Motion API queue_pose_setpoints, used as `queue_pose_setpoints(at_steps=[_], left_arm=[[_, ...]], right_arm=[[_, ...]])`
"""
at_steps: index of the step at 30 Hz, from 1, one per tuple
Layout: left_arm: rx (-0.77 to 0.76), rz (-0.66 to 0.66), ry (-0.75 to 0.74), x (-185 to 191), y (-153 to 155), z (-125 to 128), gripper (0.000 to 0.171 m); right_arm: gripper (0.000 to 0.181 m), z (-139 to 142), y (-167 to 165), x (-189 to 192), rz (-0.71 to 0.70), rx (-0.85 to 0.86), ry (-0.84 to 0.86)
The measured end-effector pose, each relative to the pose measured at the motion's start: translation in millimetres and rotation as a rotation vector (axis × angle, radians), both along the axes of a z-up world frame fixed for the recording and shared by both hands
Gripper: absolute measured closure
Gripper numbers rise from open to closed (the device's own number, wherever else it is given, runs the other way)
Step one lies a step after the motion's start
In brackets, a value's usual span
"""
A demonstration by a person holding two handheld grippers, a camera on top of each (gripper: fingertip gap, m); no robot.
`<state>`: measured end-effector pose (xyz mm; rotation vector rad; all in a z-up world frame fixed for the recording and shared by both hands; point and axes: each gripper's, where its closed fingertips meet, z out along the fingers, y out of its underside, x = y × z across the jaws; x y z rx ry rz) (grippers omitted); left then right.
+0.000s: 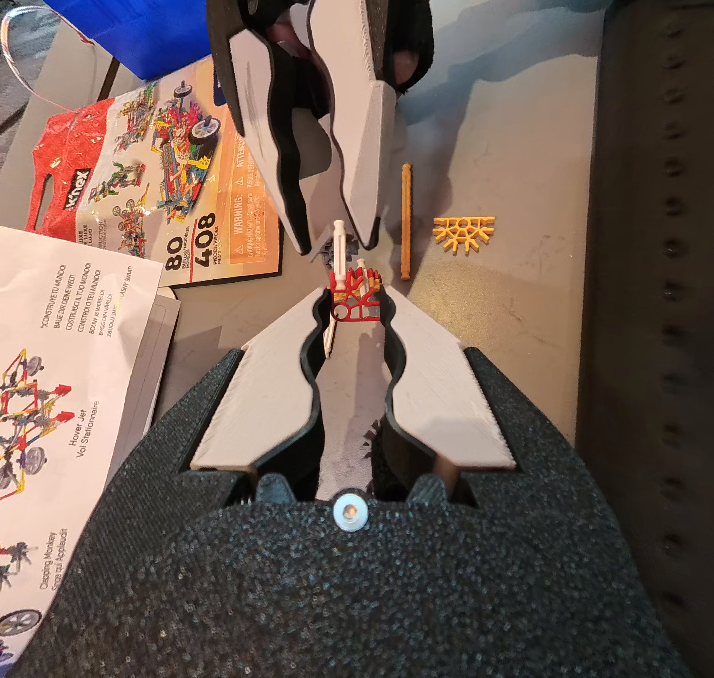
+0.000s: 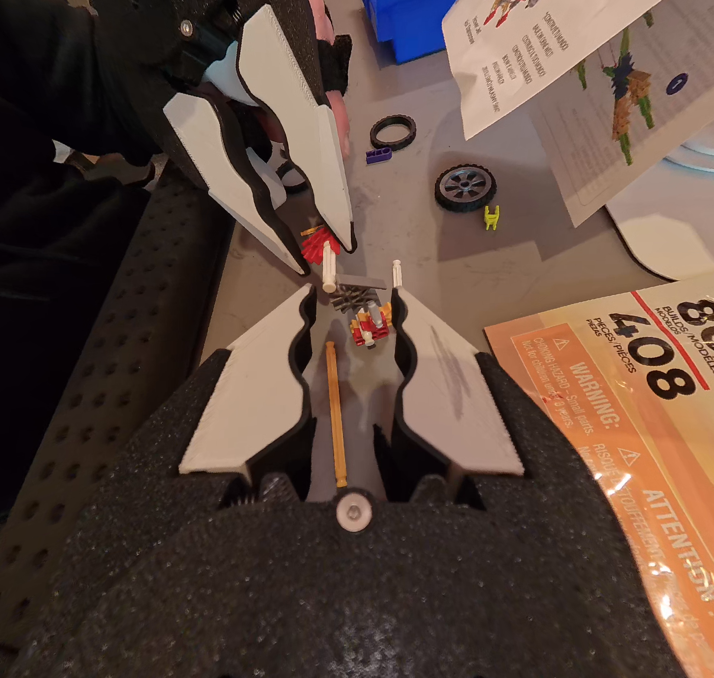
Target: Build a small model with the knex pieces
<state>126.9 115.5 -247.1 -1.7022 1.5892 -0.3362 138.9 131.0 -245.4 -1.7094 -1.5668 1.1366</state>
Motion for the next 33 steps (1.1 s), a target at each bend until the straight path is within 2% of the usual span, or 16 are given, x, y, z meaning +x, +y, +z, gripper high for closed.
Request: queue_pose_setpoints(at_steps=[12,26,28,33], left_arm=[[0.01,0.006,0.006,-0.6,1.8,-0.6,0.147],[0.011,0.002,0.014,-0.1,1.6,-2.8,0.147],[0.011,0.001,0.018,-0.3,1.5,-3.5,0.147],[0.01,0.001,0.018,-0.4,1.5,-3.6,0.147]], right_arm=[[0.153,3.7,2.2,-1.5,-0.019,-0.044,0.019],[0.156,2.7,1.1,-1.9,-0.017,-0.061,0.014],[0.162,2.2,0.2,-2.1,-0.011,-0.058,0.012],[0.157,0.8,2.1,-2.6,-0.018,-0.049,0.008]])
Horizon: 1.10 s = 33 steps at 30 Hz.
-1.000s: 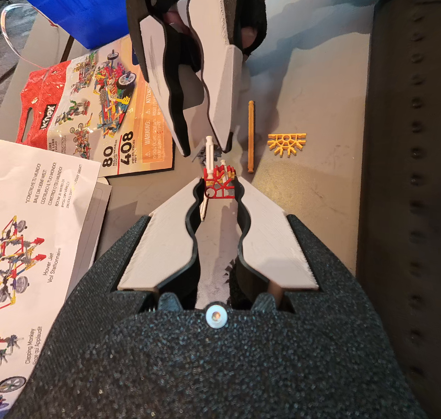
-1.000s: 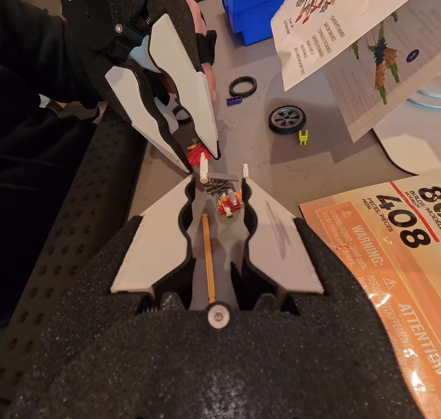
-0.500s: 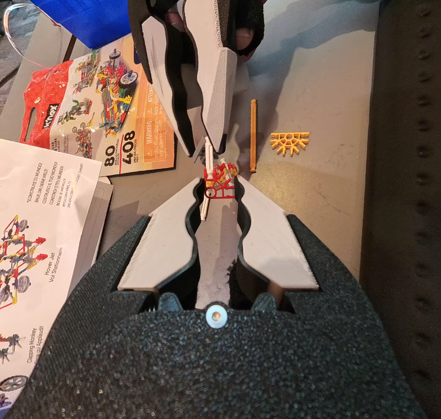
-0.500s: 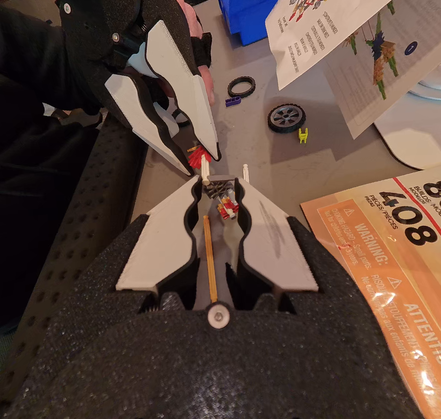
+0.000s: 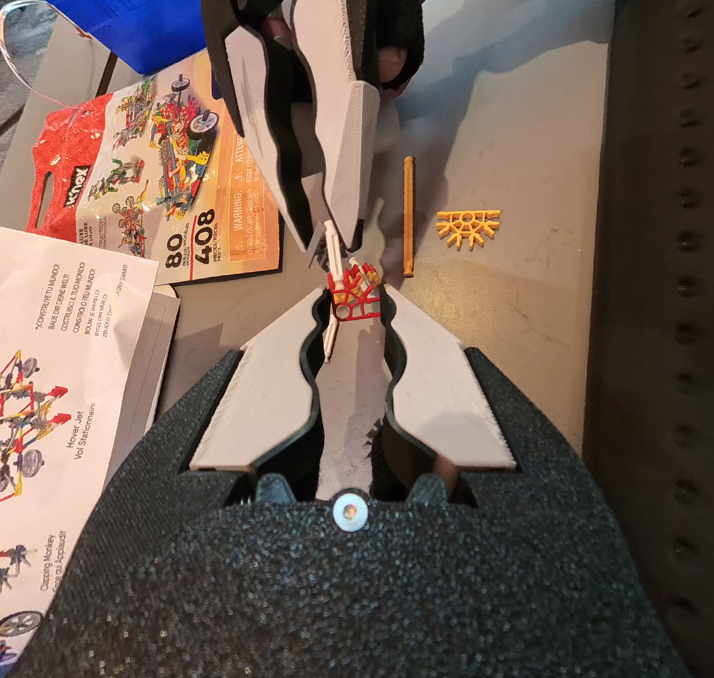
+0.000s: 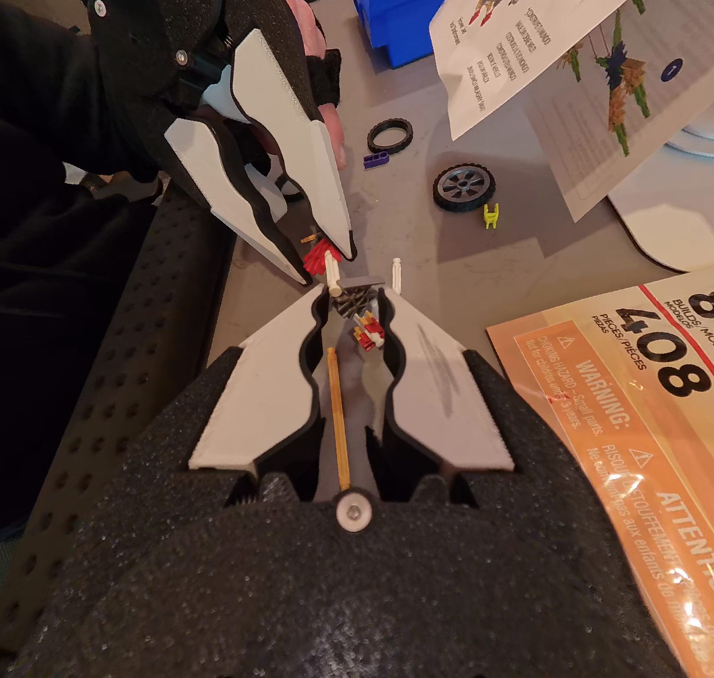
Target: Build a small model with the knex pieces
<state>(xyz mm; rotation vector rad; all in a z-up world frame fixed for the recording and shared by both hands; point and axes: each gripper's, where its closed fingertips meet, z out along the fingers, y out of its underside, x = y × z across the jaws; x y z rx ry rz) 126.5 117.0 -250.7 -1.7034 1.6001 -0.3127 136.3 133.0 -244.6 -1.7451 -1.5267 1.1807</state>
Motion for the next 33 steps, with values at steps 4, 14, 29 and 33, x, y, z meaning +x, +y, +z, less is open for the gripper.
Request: queue_pose_setpoints(at_steps=[4,14,29,33], left_arm=[[0.0,-0.001,0.001,-0.1,-0.2,-0.1,0.147],[-0.005,0.001,0.001,-0.8,1.1,-1.7,0.147],[-0.006,0.006,0.008,-1.3,1.3,-2.2,0.147],[-0.004,0.01,0.011,-1.8,2.2,-2.6,0.147]], right_arm=[[0.149,1.9,0.0,1.3,0.003,0.008,0.007],[0.147,0.4,2.2,0.0,-0.008,0.0,0.009],[0.154,3.2,3.3,0.4,-0.009,-0.005,0.03],[0.158,4.5,2.2,-0.6,-0.004,-0.015,0.04]])
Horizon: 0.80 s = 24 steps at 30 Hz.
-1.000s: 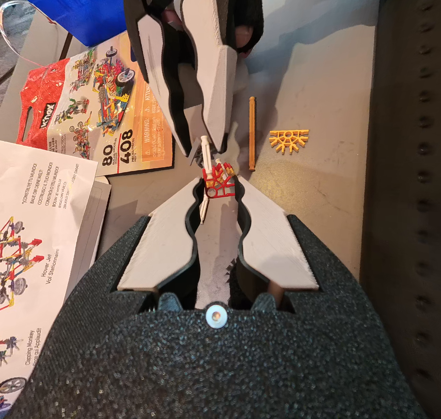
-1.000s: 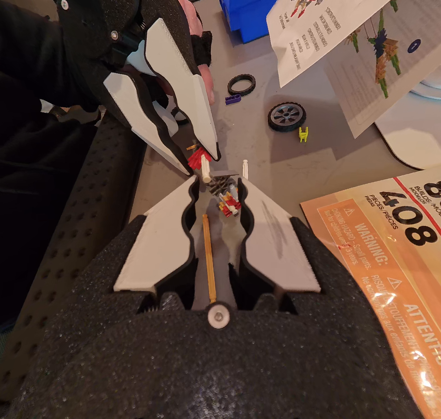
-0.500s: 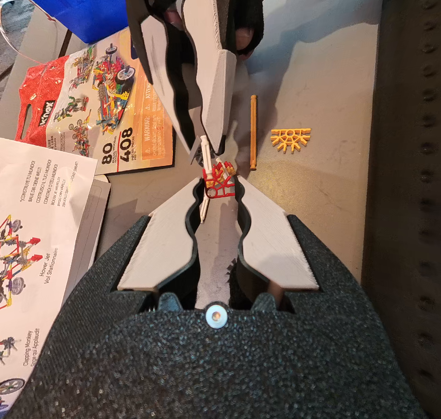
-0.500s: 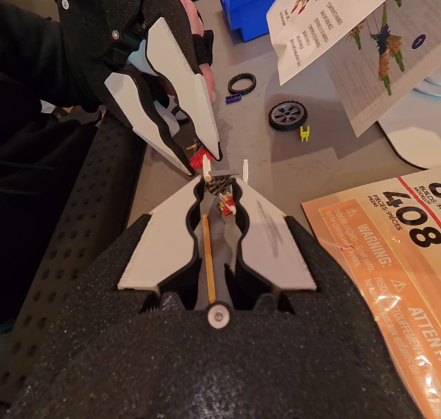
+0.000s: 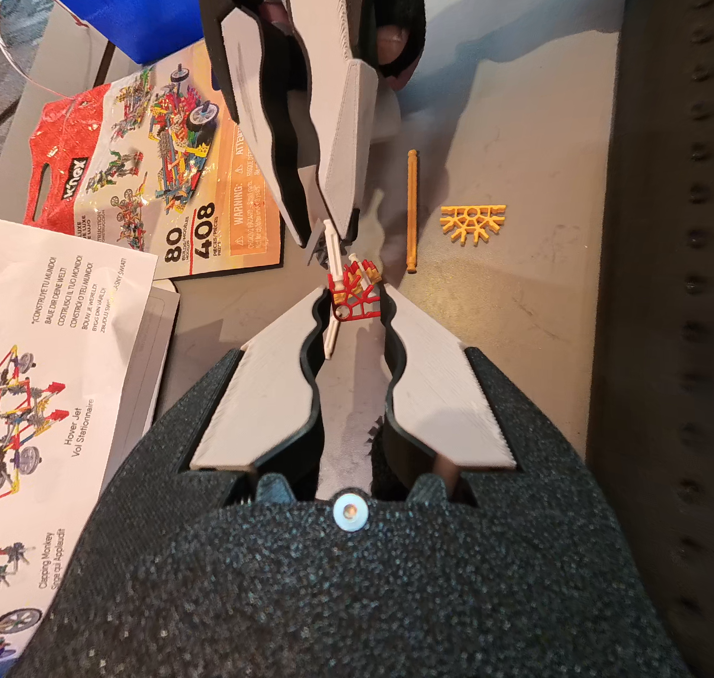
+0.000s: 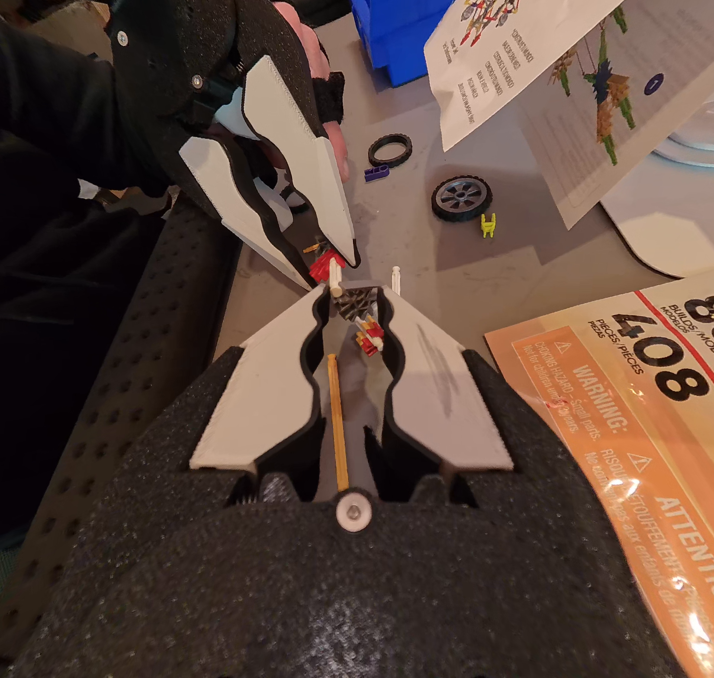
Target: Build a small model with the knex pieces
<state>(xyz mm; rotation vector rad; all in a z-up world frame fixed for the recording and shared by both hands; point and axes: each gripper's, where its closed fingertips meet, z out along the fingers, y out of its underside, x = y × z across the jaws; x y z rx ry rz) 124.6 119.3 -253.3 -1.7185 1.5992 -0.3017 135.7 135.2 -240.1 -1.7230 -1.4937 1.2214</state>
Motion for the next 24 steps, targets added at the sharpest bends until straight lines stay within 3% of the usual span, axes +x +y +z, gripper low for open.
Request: queue_pose_setpoints(at_steps=[11,24], left_arm=[[0.01,0.011,0.007,-1.4,2.6,-0.2,0.147],[0.017,0.012,0.004,-0.8,4.7,-0.9,0.147]], right_arm=[[0.17,-0.4,-1.4,-0.9,0.007,0.023,-0.009],[0.17,-0.3,0.1,0.2,-0.002,0.063,-0.025]])
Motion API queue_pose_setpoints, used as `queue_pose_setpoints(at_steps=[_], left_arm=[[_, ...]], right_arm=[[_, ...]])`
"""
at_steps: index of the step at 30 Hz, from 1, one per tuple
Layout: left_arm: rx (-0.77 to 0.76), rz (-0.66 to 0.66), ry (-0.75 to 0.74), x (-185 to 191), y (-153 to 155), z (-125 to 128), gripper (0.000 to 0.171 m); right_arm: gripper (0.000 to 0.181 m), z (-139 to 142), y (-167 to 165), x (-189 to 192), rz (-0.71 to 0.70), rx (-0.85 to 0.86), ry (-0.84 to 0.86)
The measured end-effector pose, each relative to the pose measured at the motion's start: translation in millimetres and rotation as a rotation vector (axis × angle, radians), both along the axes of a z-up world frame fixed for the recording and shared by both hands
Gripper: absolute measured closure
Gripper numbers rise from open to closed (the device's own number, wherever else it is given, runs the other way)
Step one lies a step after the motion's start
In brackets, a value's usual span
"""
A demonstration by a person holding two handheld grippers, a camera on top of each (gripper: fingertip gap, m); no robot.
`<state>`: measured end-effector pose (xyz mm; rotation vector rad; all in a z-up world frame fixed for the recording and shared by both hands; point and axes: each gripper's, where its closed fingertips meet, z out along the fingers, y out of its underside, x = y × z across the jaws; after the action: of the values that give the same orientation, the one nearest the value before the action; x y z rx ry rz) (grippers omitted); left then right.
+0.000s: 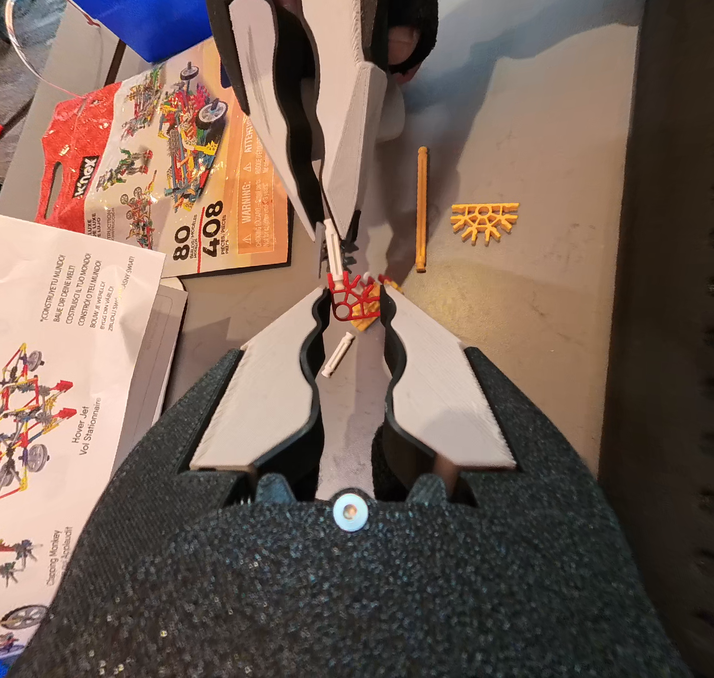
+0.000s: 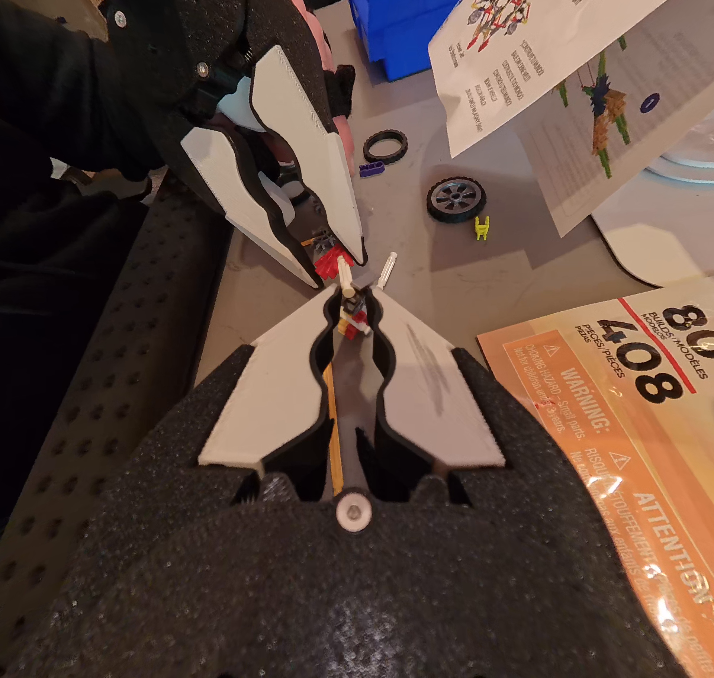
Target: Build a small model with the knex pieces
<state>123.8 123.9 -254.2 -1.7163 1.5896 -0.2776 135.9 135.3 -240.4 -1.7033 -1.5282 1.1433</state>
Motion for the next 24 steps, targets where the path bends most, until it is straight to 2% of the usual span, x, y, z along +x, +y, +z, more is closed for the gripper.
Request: queue_pose_setpoints(at_steps=[18,24], left_arm=[[-0.025,0.009,-0.028,-5.1,3.5,3.7,0.147],[-0.078,0.007,-0.061,-5.2,3.1,3.0,0.147]], right_arm=[[0.171,4.3,1.8,-2.9,-0.016,0.123,-0.027],[0.171,1.5,3.4,-2.5,-0.024,0.161,-0.055]])
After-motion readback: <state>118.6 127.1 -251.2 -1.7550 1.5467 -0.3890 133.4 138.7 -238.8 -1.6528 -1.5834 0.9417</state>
